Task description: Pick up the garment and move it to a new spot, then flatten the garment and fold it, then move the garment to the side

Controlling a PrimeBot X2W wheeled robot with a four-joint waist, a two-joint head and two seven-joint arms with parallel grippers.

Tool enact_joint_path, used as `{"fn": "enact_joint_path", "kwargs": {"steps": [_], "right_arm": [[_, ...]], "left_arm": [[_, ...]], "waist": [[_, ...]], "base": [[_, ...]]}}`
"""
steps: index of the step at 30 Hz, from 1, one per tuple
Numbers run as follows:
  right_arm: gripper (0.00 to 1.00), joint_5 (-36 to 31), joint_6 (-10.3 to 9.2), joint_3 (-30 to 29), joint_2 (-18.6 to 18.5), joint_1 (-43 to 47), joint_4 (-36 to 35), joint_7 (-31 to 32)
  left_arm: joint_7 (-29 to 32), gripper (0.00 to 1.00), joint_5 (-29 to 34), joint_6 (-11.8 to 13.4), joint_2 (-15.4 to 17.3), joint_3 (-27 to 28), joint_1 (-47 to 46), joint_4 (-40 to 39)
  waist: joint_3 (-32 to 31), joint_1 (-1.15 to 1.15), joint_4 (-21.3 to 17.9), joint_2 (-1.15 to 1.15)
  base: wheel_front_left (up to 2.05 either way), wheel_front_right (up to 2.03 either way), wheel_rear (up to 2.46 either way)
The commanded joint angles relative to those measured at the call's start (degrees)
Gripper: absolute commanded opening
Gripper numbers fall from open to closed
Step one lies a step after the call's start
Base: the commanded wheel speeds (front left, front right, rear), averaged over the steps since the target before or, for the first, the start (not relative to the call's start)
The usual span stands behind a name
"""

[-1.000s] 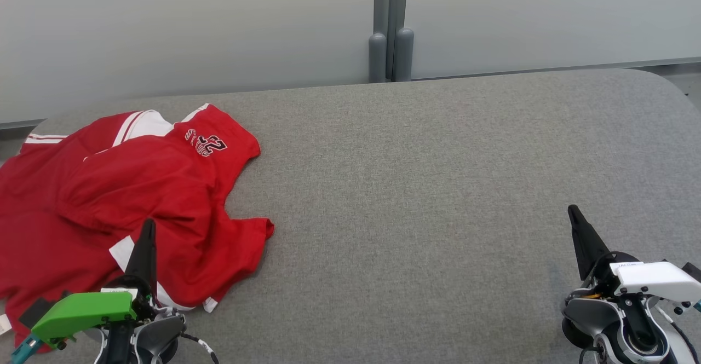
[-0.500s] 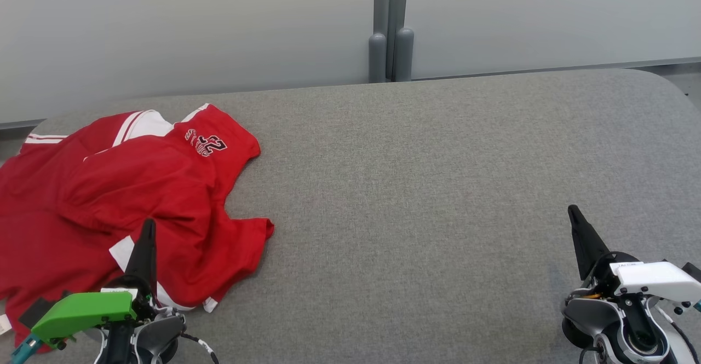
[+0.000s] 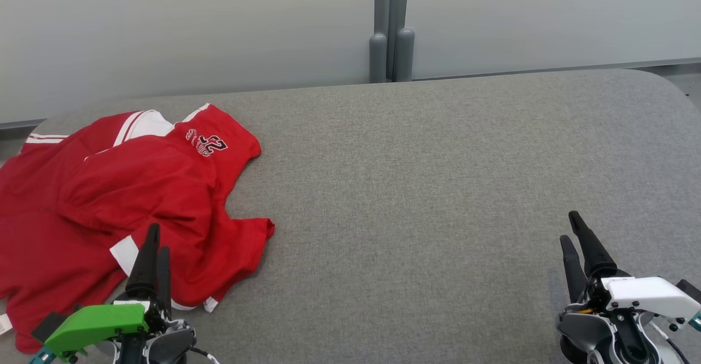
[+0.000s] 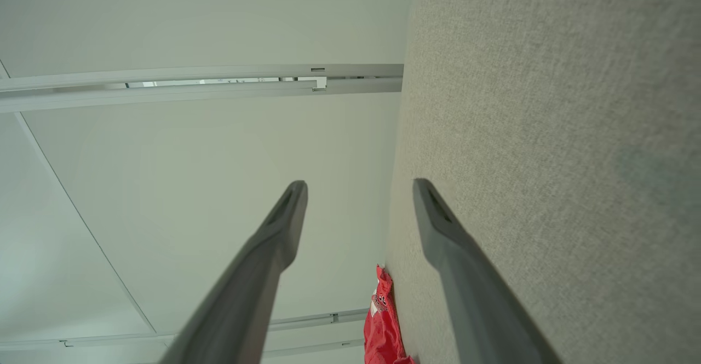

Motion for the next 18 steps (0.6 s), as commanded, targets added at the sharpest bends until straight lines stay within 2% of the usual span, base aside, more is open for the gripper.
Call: {"fn": "enact_joint_path", "kwargs": {"steps": [1, 8, 18], "right_arm": [[1.0, -1.1, 0.03, 0.3, -0.3, -0.4, -1.3, -0.7], [1.0, -8.0, 0.03, 1.0, -0.4, 0.2, -2.5, -2.6], [1.0, -25.8, 0.03, 1.6, -0.4, 0.8, -6.2, -5.0]], "left_arm": [[-0.6, 1.0, 0.5, -0.1, 0.3, -0.4, -0.4, -1.2], [-2.6, 1.0, 4.7, -0.1, 1.2, -2.3, 0.2, -1.4], [-5.1, 1.0, 16.1, -0.2, 2.0, -3.4, 0.5, -2.0]], "waist": [[0.0, 0.0, 0.0, 0.01], [0.0, 0.0, 0.1, 0.02], [0.0, 0.0, 0.2, 0.03]], "base": [[0.0, 0.0, 0.0], [0.0, 0.0, 0.0], [0.0, 0.0, 0.0]]}}
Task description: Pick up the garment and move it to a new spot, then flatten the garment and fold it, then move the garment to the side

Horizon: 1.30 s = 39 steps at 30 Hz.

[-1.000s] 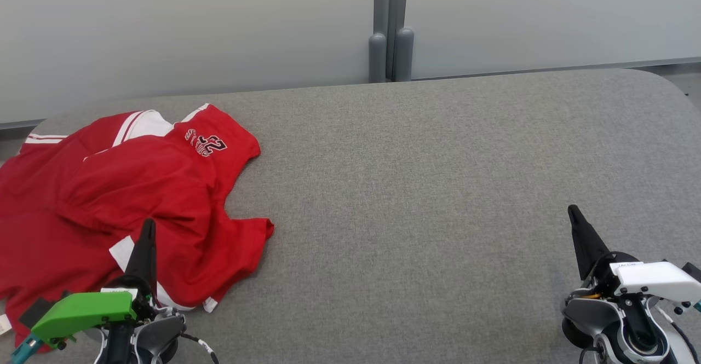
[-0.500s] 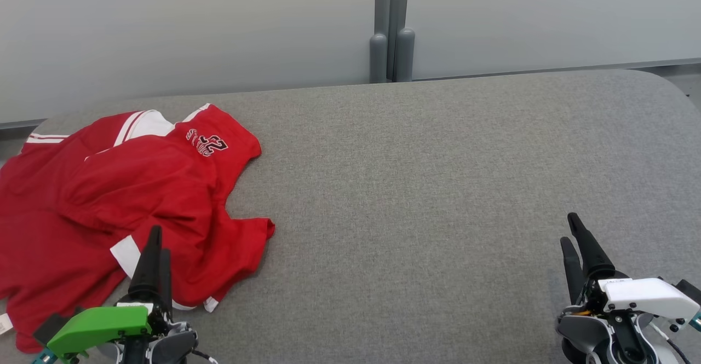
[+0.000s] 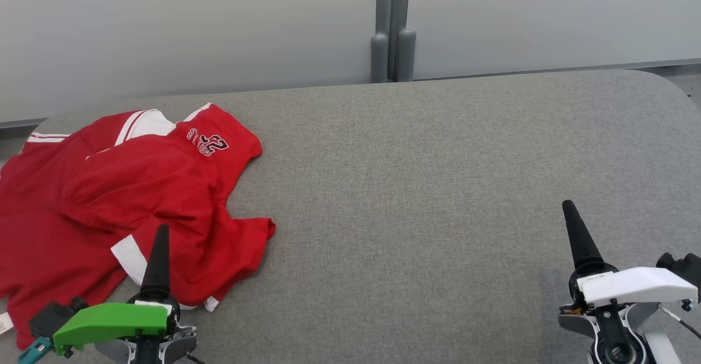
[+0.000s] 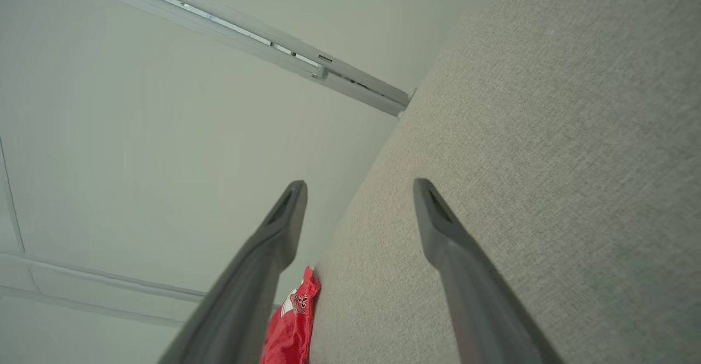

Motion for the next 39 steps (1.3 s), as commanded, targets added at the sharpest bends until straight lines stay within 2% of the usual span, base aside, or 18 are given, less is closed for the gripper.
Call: {"fn": "enact_joint_path", "kwargs": {"steps": [1, 9, 18, 32, 39], "right_arm": [[1.0, -3.8, 0.03, 0.4, -0.4, -0.2, -1.6, -0.6], [1.0, -16.7, 0.04, 2.7, -1.4, 0.0, -3.0, -2.4], [1.0, -26.1, 0.04, 3.6, -2.2, 0.1, -2.2, -4.0], [1.0, -36.5, 0.05, 3.4, -3.2, 0.4, 1.7, -6.6], [1.0, -41.6, 0.04, 2.9, -3.8, 0.0, 2.1, -7.9]], "left_arm": [[-0.7, 1.0, 2.5, -0.2, 0.6, -0.2, -0.3, -1.2], [-2.4, 1.0, 12.5, -0.2, 2.2, -2.2, -0.8, -0.9], [-4.0, 1.0, 21.1, -0.2, 3.5, -3.9, -1.0, 1.2], [-6.5, 1.0, 33.4, -0.2, 4.0, -3.2, 0.4, 3.5], [-7.8, 1.0, 40.5, -0.3, 4.3, -2.7, 1.0, 2.3]], "waist": [[0.0, 0.0, 0.0, 0.03], [0.1, 0.0, -0.1, 0.03], [0.1, 0.0, -0.1, 0.04], [0.1, 0.0, -0.2, 0.06], [0.1, 0.0, -0.2, 0.07]], "base": [[0.0, 0.0, 0.0], [0.0, 0.0, 0.0], [0.0, 0.0, 0.0], [0.0, 0.0, 0.0], [0.0, 0.0, 0.0]]}}
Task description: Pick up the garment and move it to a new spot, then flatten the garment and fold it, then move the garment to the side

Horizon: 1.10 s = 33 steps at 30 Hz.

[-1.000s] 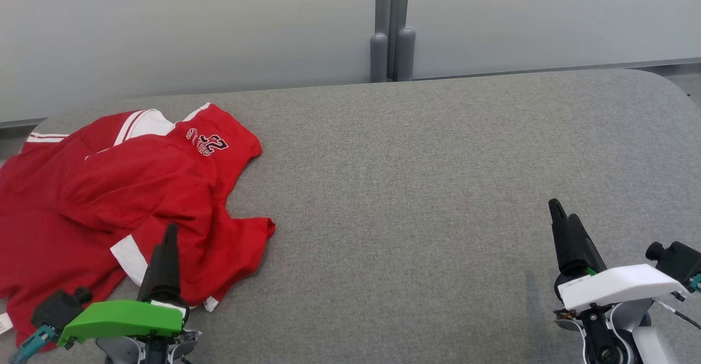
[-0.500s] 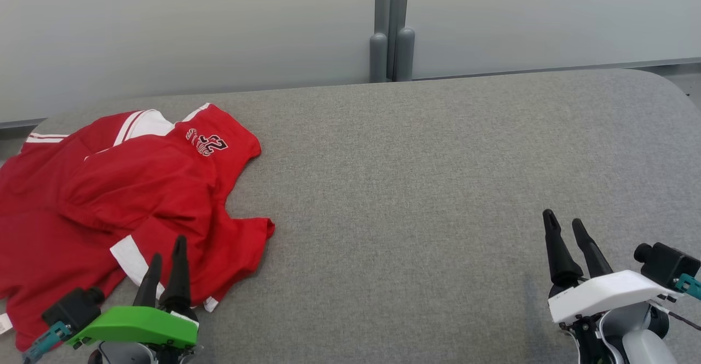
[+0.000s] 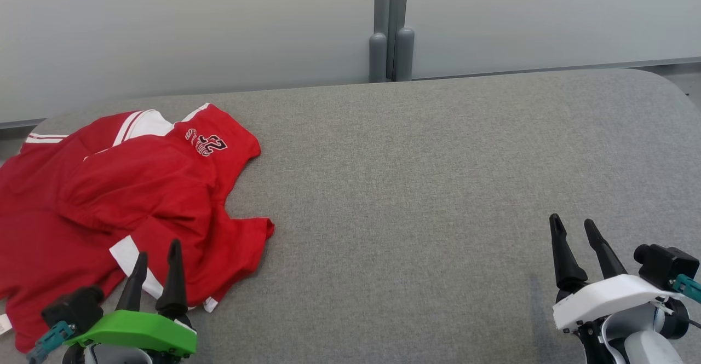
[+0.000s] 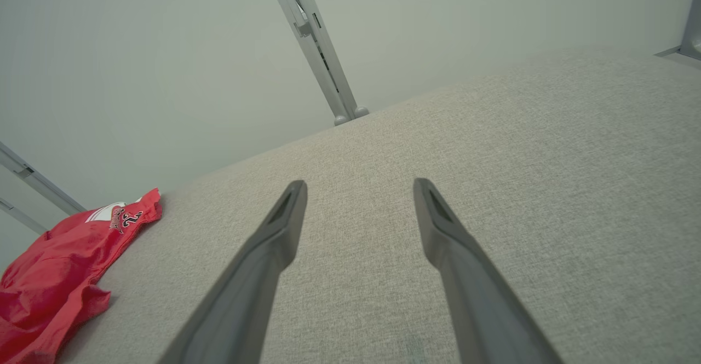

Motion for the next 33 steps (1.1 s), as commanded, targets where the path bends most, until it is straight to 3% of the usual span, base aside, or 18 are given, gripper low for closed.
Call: {"fn": "enact_joint_path", "kwargs": {"steps": [1, 33], "right_arm": [[1.0, -2.1, 0.02, -0.3, -0.4, -0.6, -0.3, -0.7], [1.0, -16.8, 0.03, -0.9, -1.5, 0.1, 0.5, -5.0]], "left_arm": [[-0.6, 1.0, 2.4, -0.2, 0.6, 0.1, 0.3, -1.1], [-4.8, 1.0, 19.8, -0.2, 3.4, -2.4, 2.4, -2.0]], "waist": [[-0.1, 0.0, 0.0, 0.06], [0.4, 0.0, -1.3, 0.09]], "base": [[0.0, 0.0, 0.0], [0.0, 0.0, 0.0]]}}
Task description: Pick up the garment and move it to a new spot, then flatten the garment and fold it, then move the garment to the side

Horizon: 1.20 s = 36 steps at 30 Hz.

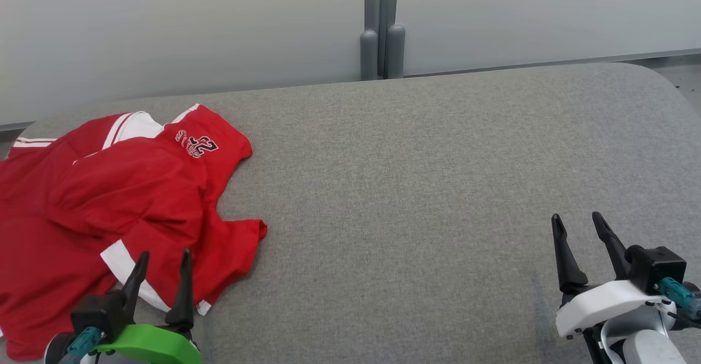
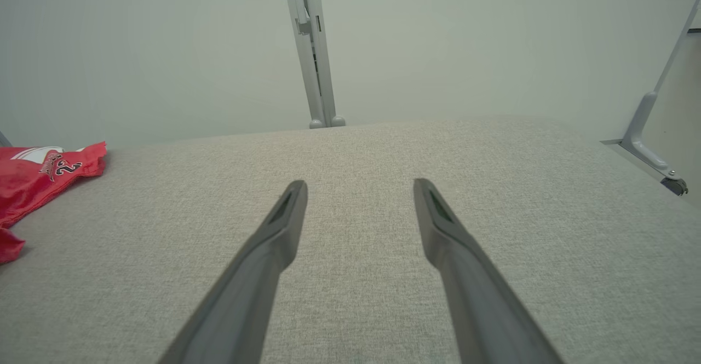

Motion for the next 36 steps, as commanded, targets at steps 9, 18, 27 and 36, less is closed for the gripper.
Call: {"fn": "enact_joint_path", "kwargs": {"steps": [9, 18, 27, 36], "right_arm": [[1.0, -4.9, 0.02, 0.2, -0.8, 0.5, 0.0, -1.6], [1.0, -8.5, 0.02, 0.7, -1.2, 1.1, -0.2, -2.5], [1.0, -11.6, 0.02, 1.3, -1.4, 0.9, 0.2, -3.3], [1.0, -11.7, 0.02, 1.1, -1.1, 1.1, 0.3, -3.4]], "left_arm": [[-1.5, 1.0, 0.2, -0.1, -0.4, 0.6, 0.7, 3.9], [-2.4, 1.0, 2.2, -0.2, 0.1, 0.2, 0.2, 4.7], [-3.2, 1.0, 5.1, -0.2, 0.1, -0.1, 1.0, 4.6], [-3.3, 1.0, 5.0, -0.1, -0.3, 0.1, 0.8, 5.2]], "waist": [[-0.1, 0.0, -0.2, 0.11], [-0.4, 0.0, -0.1, 0.12], [-0.4, 0.0, -0.2, 0.12], [-0.3, 0.0, -0.3, 0.13]], "base": [[0.0, 0.0, 0.0], [0.0, 0.0, 0.0], [0.0, 0.0, 0.0], [0.0, 0.0, 0.0]]}}
